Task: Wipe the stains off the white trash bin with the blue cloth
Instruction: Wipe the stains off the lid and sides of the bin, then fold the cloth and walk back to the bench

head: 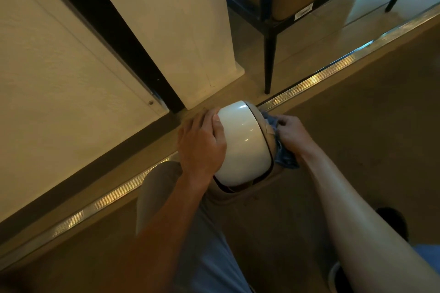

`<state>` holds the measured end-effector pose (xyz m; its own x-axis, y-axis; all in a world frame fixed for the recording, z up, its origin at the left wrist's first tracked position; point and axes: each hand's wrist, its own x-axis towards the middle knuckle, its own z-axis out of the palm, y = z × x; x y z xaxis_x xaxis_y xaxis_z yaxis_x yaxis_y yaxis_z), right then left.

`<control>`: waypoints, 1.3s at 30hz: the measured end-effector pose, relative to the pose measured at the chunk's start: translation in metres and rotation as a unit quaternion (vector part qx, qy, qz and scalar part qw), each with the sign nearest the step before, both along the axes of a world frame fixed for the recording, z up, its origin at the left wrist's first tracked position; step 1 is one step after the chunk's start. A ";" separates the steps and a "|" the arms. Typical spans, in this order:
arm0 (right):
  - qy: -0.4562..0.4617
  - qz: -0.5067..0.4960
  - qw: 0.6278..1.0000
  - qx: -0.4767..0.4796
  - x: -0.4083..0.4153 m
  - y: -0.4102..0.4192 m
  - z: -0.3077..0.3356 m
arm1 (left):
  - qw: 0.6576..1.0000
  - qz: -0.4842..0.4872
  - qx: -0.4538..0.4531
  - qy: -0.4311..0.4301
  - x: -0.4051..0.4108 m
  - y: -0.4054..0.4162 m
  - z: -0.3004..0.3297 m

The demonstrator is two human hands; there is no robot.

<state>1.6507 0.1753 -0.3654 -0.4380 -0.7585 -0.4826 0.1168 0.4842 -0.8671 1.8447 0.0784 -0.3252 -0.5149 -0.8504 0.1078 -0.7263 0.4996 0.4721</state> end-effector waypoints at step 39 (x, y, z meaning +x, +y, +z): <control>-0.323 0.099 0.908 -0.247 0.016 0.003 0.074 | 0.917 0.112 0.200 0.328 -0.017 0.036 0.076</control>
